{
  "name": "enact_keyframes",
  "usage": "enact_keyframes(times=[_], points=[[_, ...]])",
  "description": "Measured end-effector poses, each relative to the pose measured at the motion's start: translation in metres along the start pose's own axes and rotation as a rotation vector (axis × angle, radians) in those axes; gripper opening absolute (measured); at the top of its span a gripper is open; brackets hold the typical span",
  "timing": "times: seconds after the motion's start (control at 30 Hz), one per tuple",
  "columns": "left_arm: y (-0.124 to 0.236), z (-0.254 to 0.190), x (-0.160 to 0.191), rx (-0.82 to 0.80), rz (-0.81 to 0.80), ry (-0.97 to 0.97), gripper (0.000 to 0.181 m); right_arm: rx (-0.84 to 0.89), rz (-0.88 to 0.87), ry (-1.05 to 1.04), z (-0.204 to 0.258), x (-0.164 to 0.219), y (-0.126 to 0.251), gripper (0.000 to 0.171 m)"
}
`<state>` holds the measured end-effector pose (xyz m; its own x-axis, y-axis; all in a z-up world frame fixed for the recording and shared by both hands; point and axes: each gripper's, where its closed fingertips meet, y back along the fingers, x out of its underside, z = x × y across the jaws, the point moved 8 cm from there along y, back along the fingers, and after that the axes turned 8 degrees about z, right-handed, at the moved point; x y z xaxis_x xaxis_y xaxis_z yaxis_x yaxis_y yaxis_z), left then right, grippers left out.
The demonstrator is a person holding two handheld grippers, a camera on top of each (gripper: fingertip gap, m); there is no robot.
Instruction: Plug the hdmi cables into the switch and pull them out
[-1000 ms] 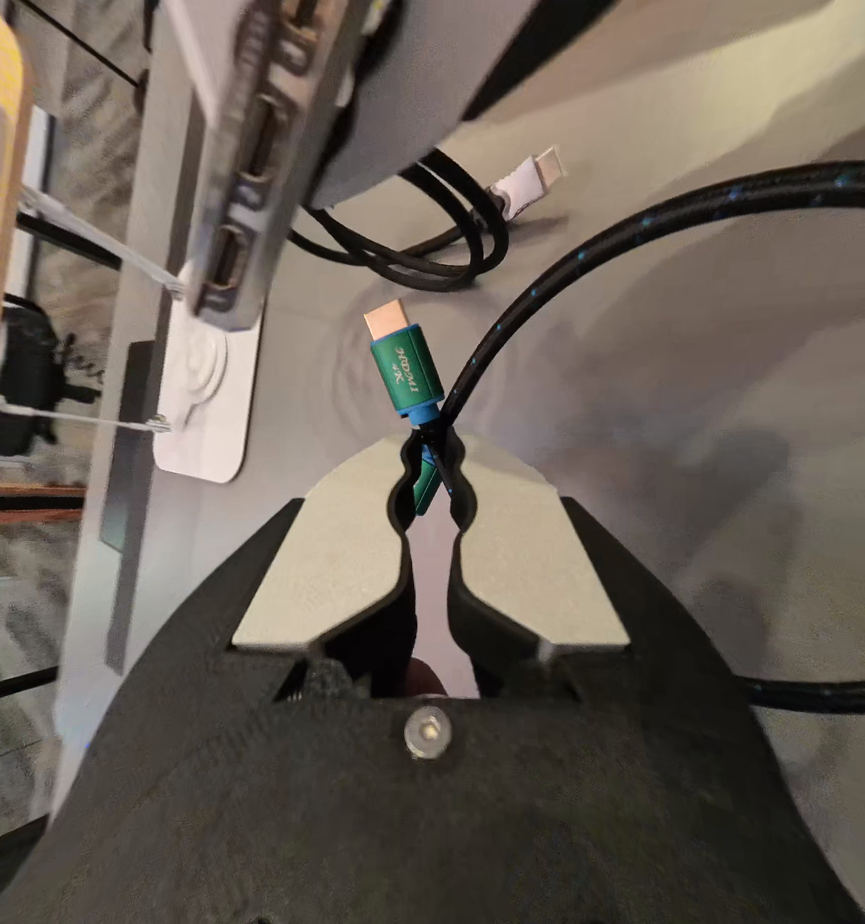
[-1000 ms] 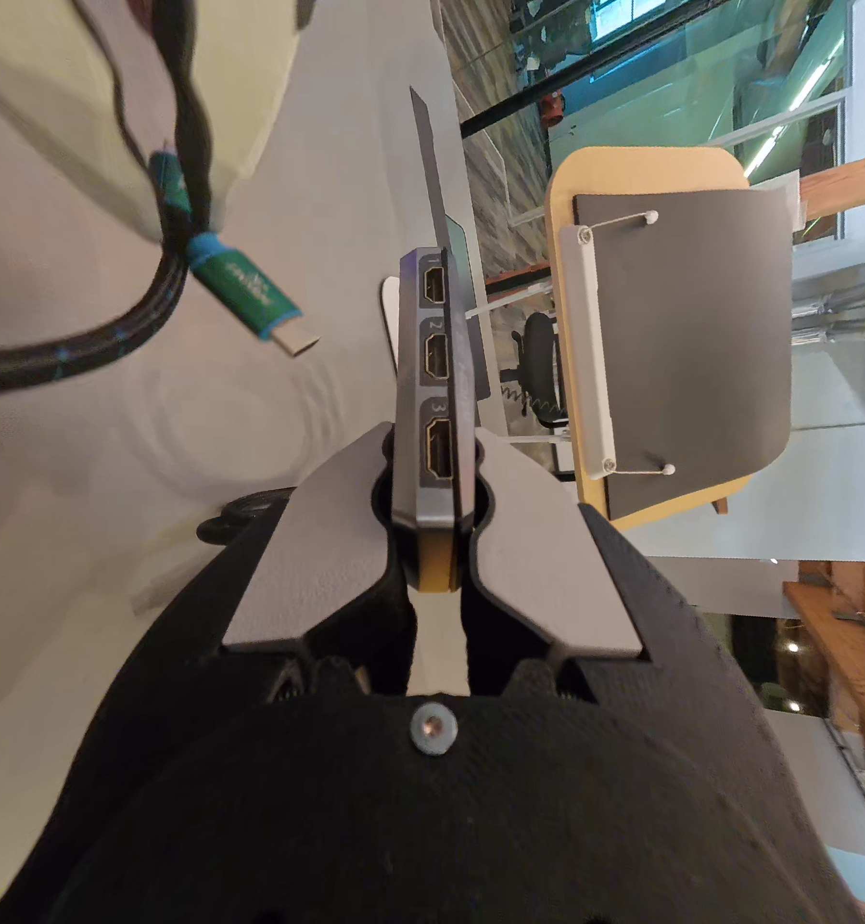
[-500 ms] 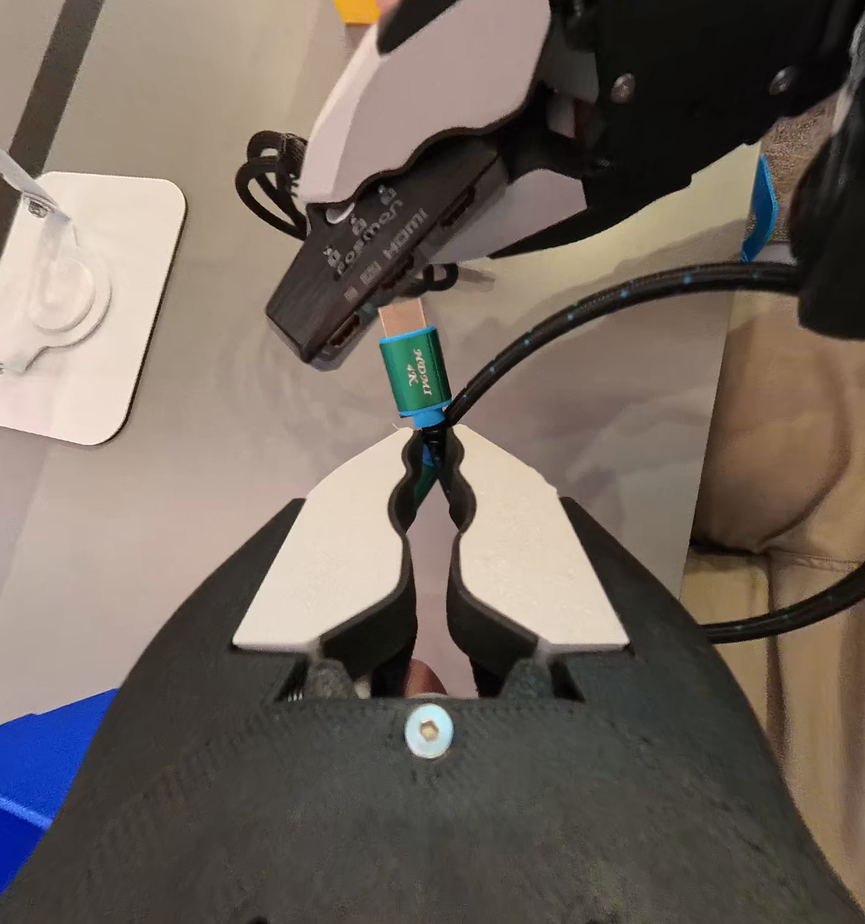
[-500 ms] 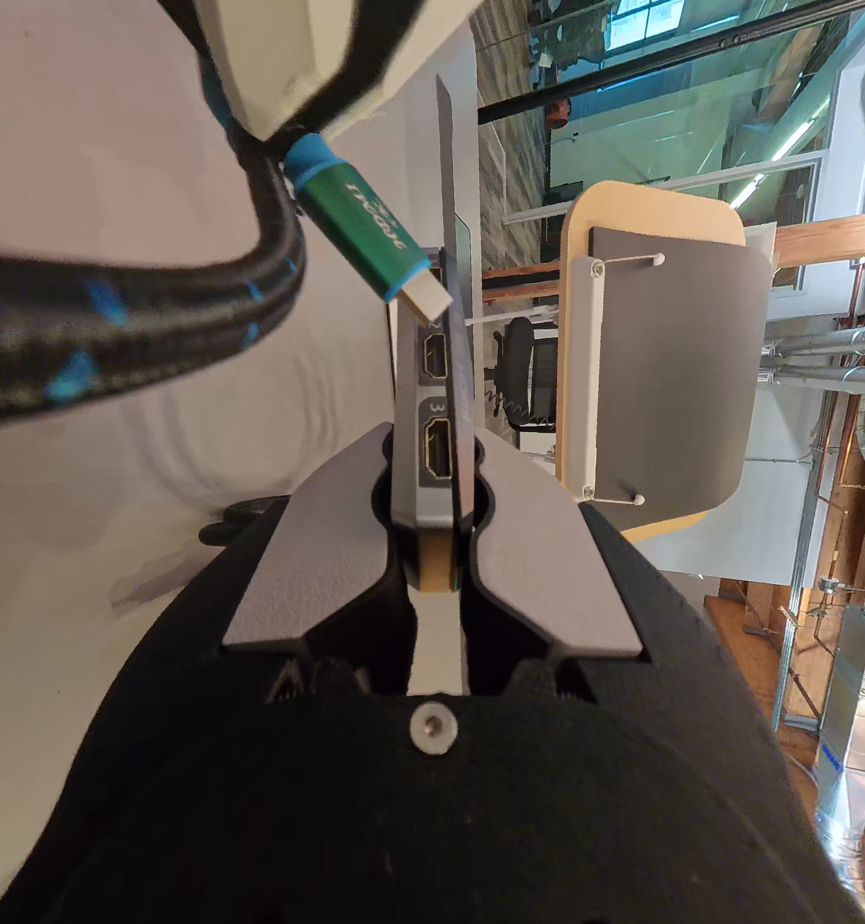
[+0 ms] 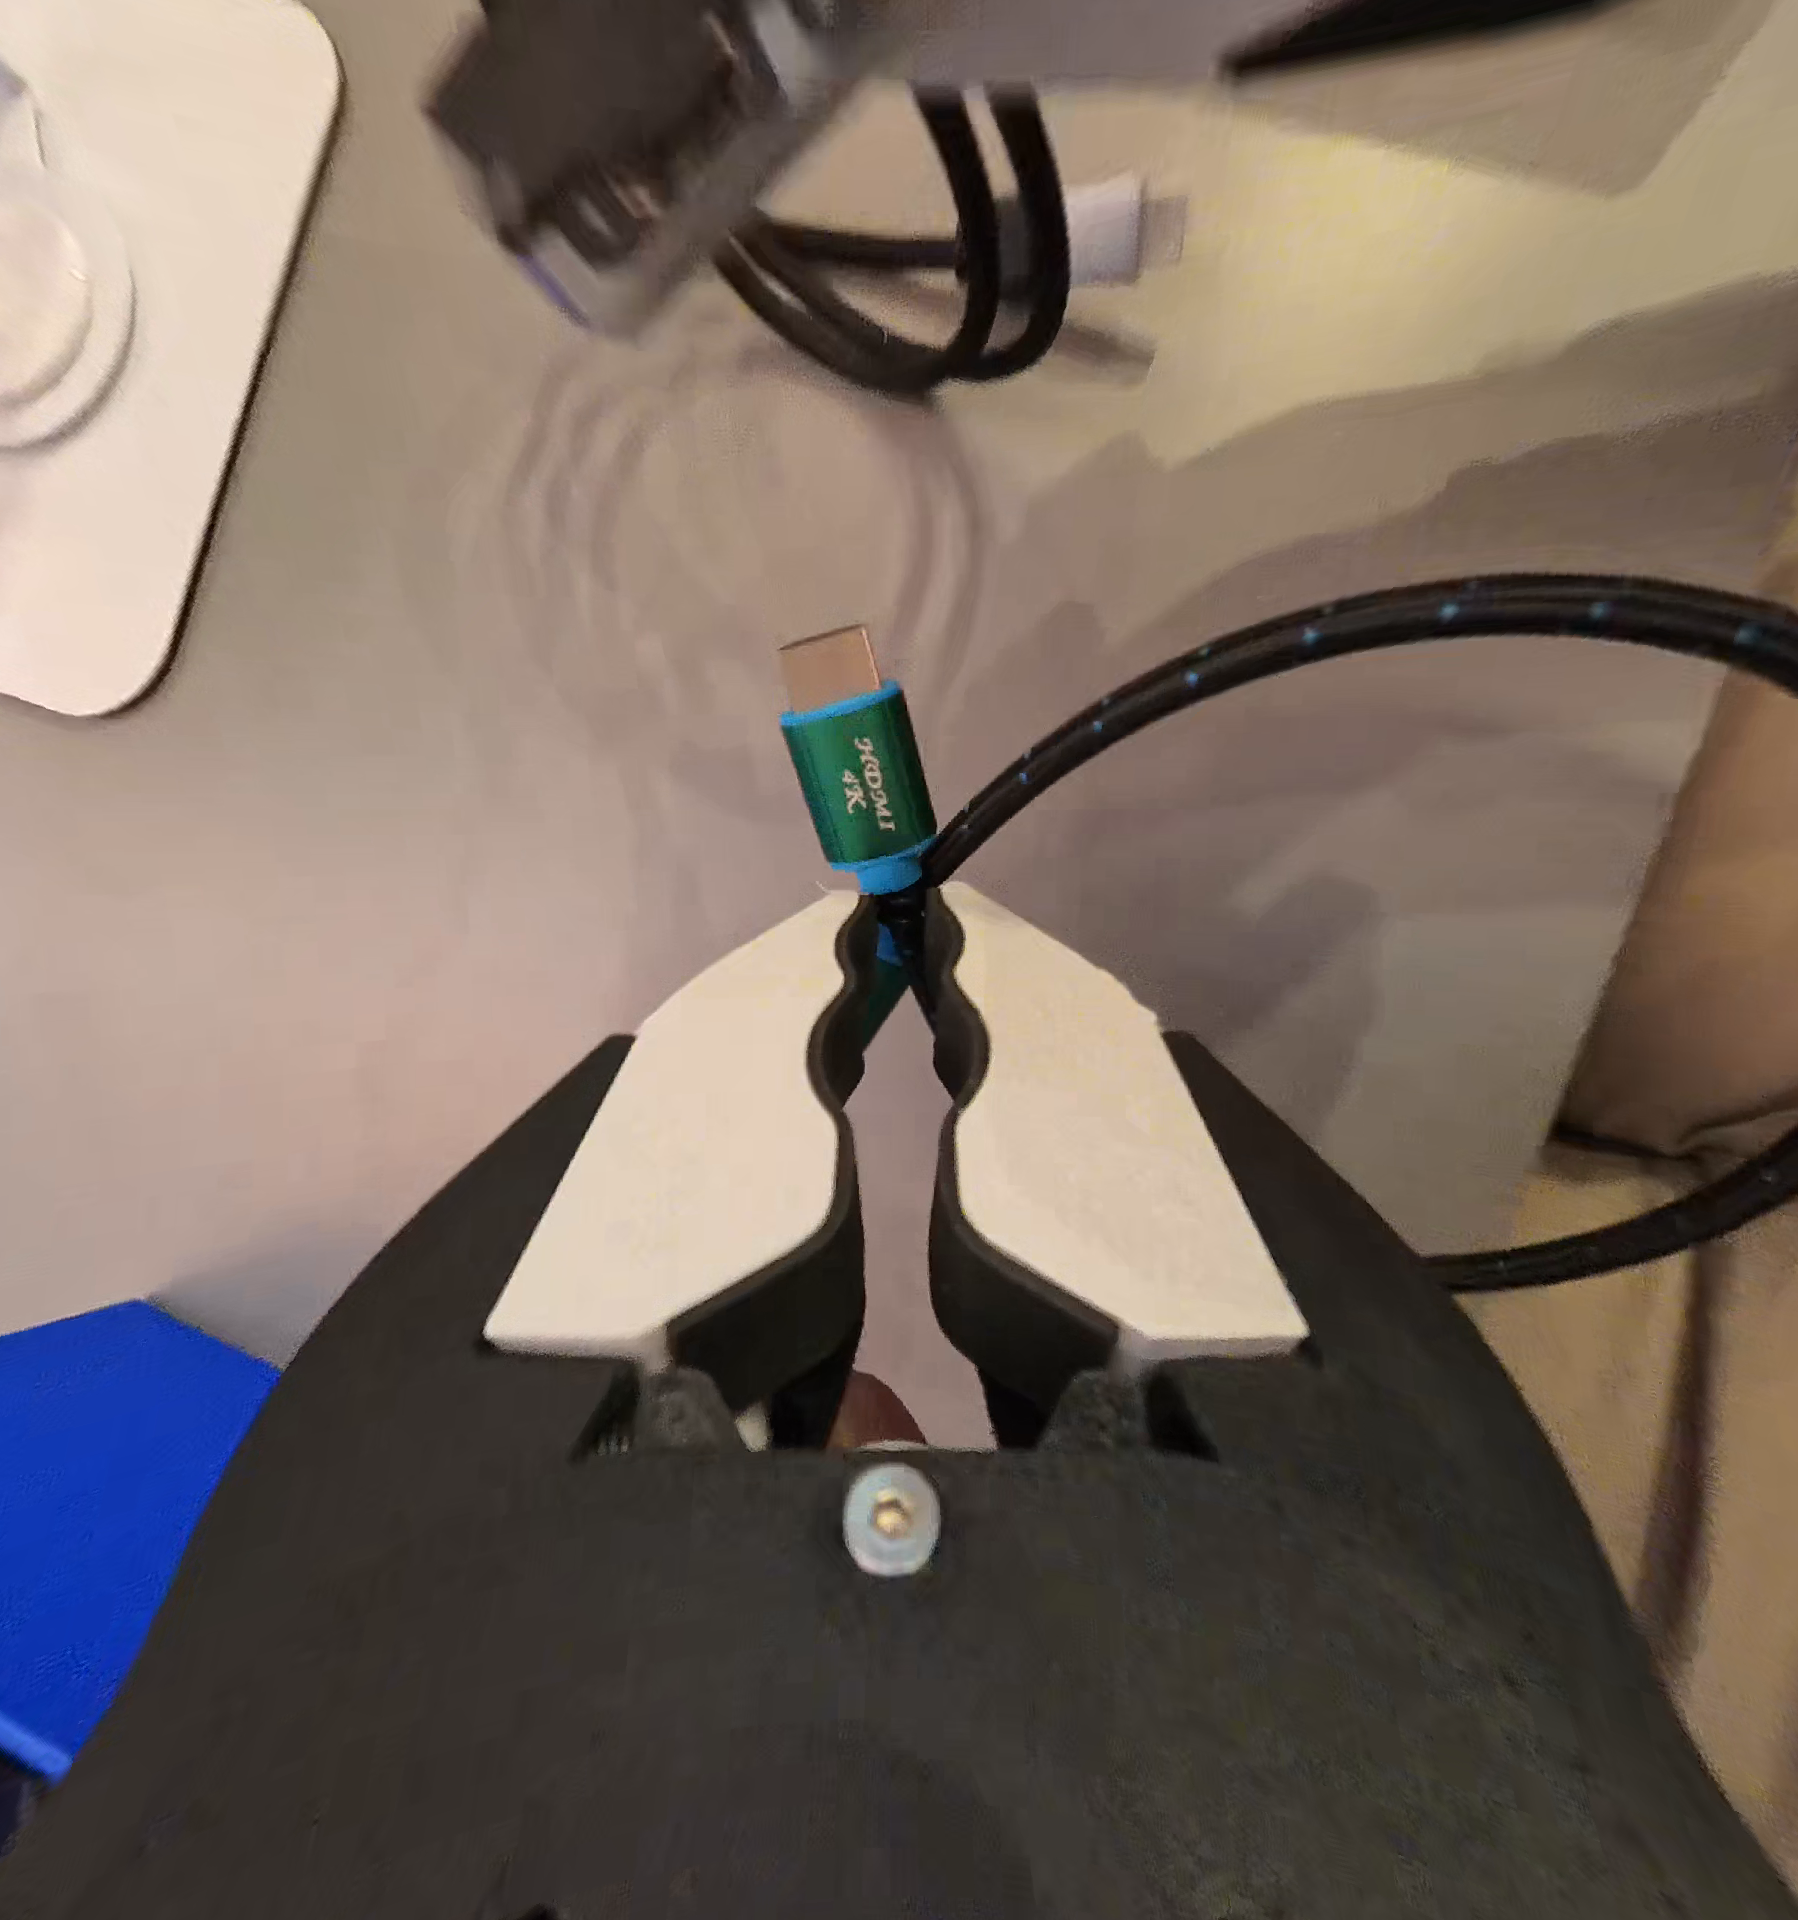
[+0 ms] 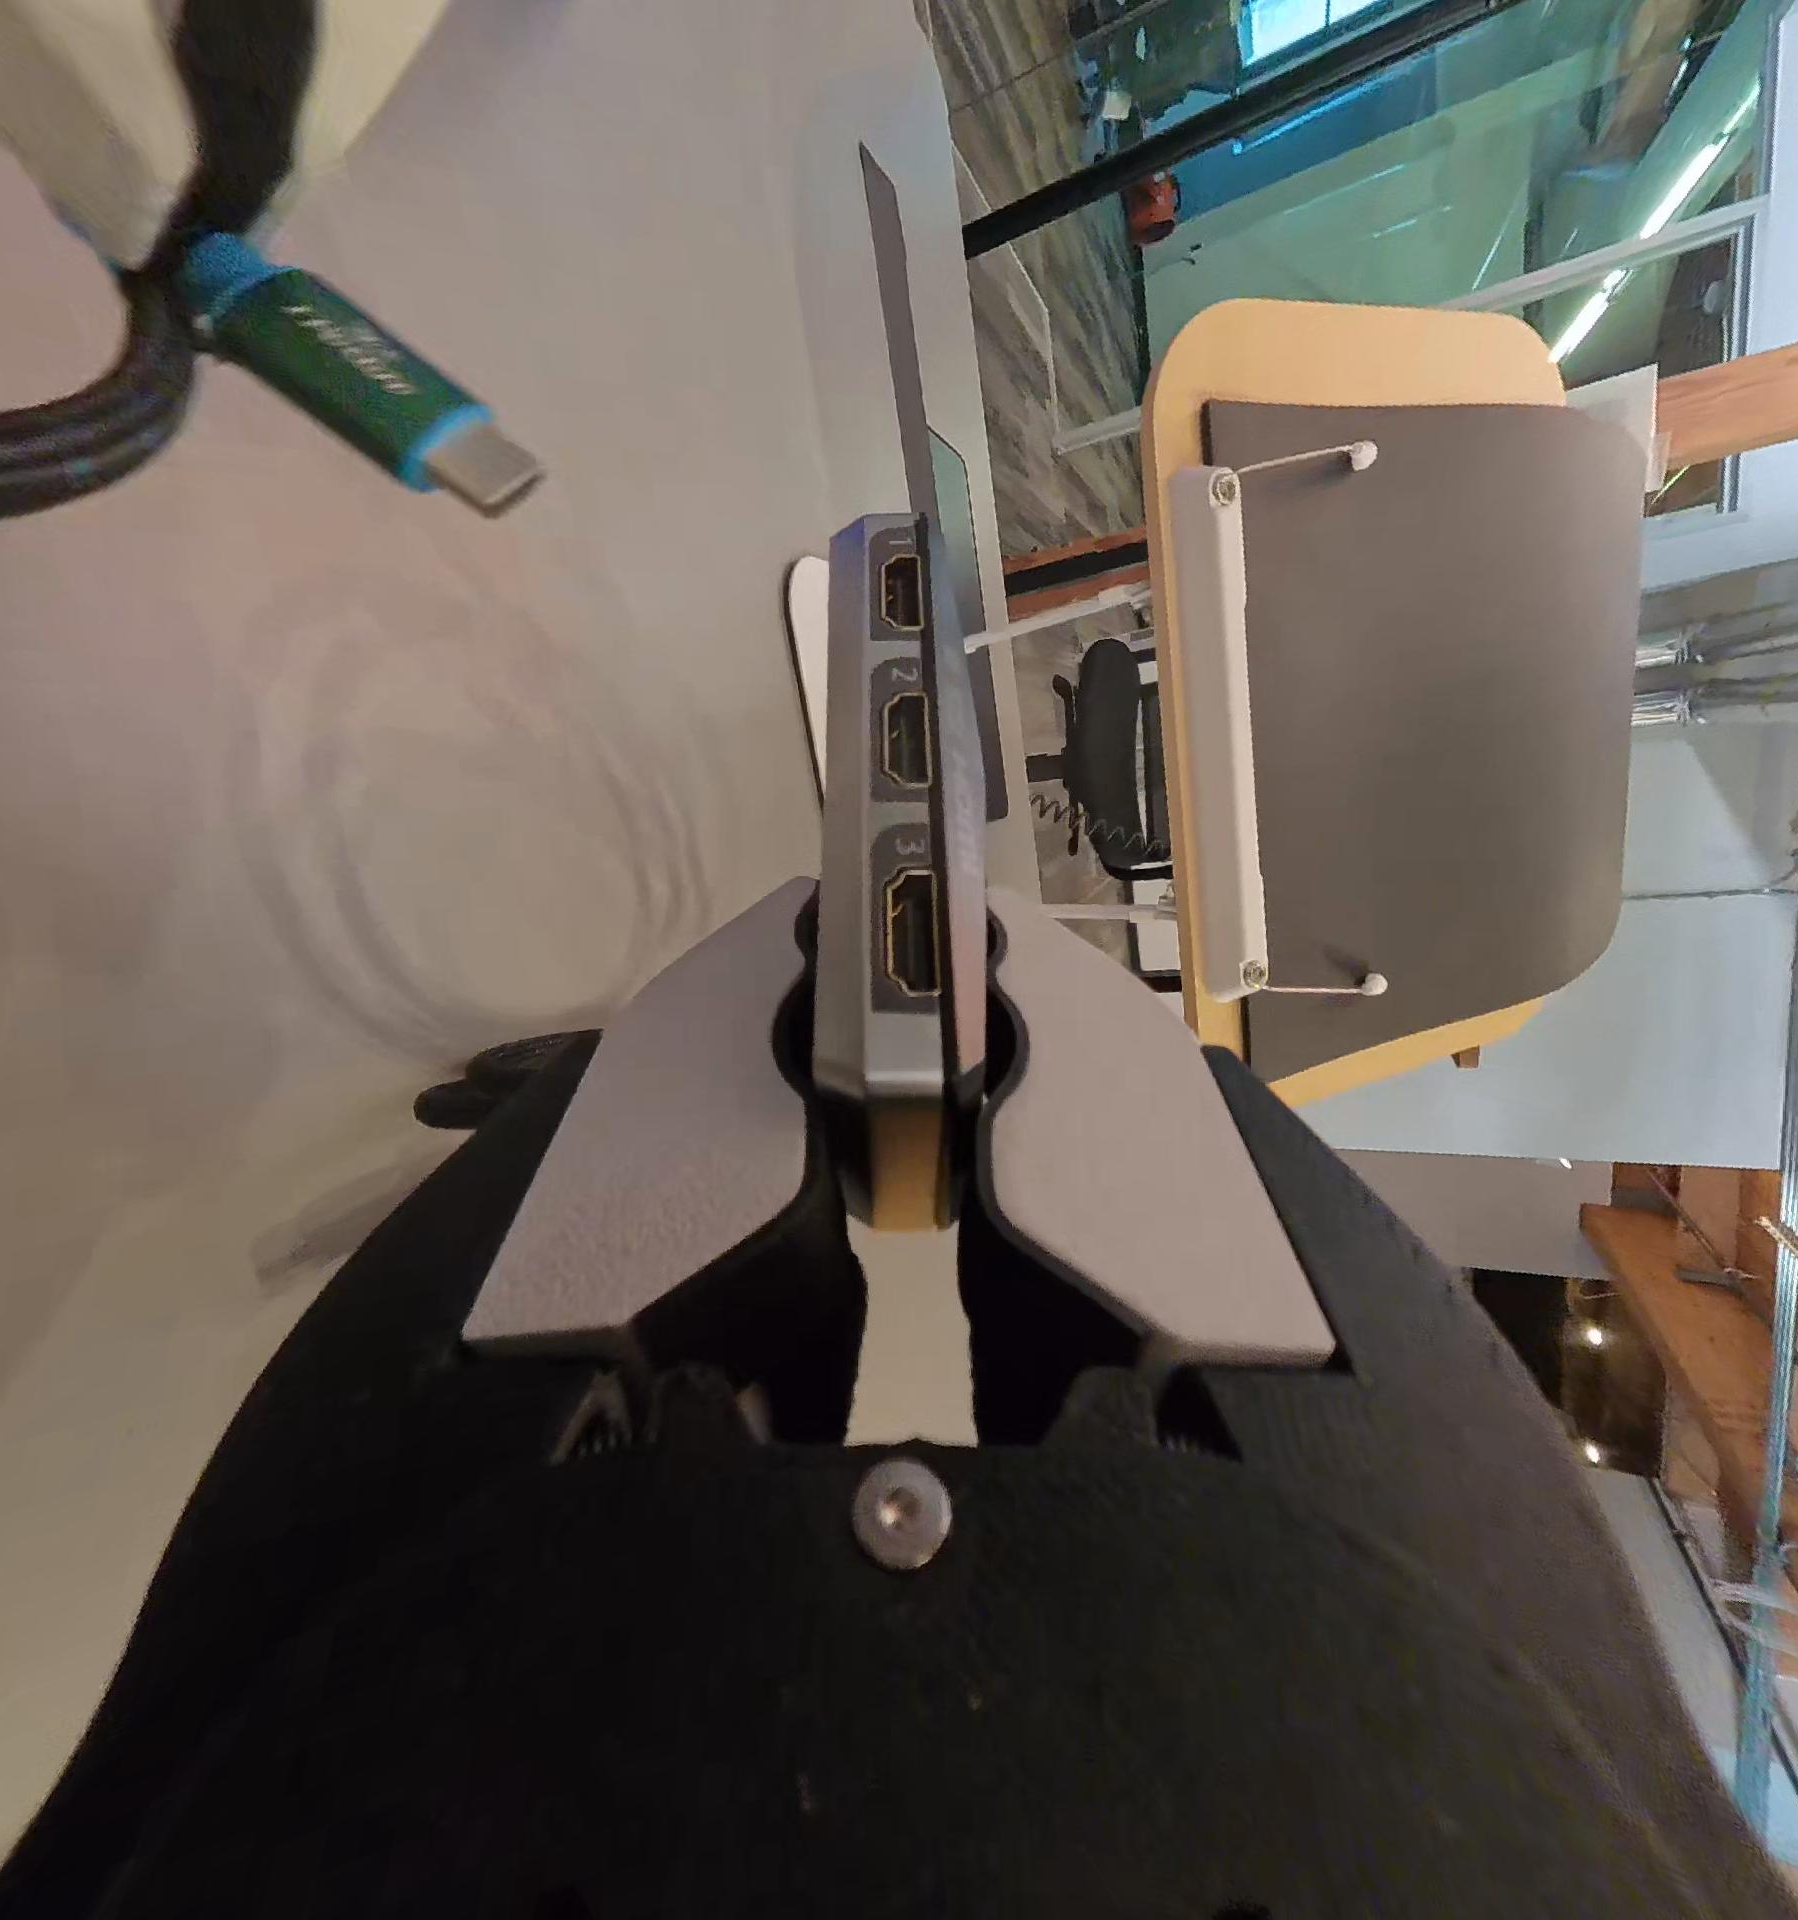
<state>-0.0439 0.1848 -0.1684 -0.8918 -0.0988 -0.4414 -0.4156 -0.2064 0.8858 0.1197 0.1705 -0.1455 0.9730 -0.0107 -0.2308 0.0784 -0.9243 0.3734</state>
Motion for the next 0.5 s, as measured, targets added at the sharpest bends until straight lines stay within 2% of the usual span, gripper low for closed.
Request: enact_keyframes(times=[0.03, 0.23, 0.33, 0.4, 0.5], points=[[-0.007, -0.002, 0.002, -0.027, 0.035, -0.038, 0.008, -0.003, 0.001, -0.008, -0.001, 0.001, 0.0, 0.023], [-0.041, -0.017, 0.0, -0.191, 0.204, -0.25, 0.008, -0.013, -0.007, -0.044, -0.004, 0.005, 0.001, 0.024], [-0.051, -0.019, 0.002, -0.232, 0.175, -0.338, 0.009, -0.022, -0.016, -0.072, -0.006, 0.007, 0.002, 0.023], [-0.049, -0.014, 0.004, -0.269, 0.181, -0.296, 0.02, -0.026, -0.016, -0.089, -0.008, 0.01, 0.002, 0.023], [-0.03, -0.006, 0.003, -0.271, 0.062, -0.185, 0.031, -0.039, -0.031, -0.118, -0.01, 0.013, 0.003, 0.023]])
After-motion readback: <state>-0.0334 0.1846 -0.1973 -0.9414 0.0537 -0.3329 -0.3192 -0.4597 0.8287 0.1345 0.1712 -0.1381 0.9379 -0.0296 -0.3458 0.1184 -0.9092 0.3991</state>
